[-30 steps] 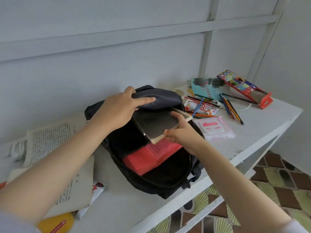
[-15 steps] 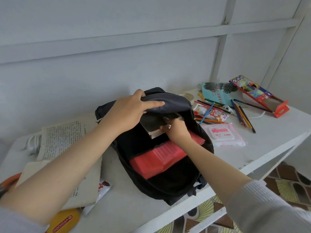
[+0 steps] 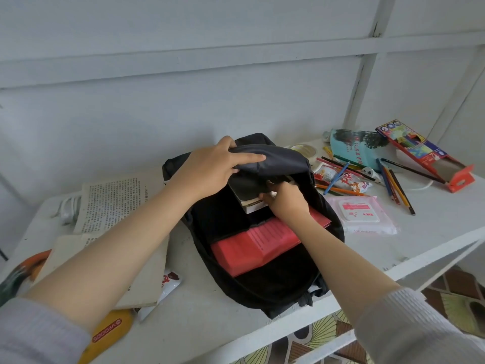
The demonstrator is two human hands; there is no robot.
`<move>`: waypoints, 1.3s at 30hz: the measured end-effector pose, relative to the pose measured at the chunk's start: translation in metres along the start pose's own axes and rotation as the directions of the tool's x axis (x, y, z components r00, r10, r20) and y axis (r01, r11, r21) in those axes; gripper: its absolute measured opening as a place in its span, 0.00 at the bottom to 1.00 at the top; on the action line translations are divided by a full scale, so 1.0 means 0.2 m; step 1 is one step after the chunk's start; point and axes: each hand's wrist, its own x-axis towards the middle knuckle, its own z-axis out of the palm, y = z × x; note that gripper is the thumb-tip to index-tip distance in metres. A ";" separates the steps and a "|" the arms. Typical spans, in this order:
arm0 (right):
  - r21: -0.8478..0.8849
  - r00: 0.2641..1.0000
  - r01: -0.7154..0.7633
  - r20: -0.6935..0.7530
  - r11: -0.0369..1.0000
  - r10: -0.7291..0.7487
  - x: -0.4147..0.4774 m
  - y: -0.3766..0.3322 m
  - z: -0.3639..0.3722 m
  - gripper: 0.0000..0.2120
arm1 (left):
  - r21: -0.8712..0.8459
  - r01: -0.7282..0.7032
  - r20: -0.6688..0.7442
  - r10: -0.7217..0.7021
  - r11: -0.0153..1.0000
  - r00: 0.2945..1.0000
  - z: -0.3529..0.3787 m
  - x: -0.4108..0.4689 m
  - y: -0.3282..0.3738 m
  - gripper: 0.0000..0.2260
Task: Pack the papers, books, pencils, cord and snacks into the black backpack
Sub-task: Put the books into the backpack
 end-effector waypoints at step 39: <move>-0.446 0.614 0.787 0.499 0.426 -0.612 0.07 -1.11 0.46 0.24 | -0.380 0.924 -0.024 -1.000 0.024 0.016 0.13 -1.28 -0.10 0.30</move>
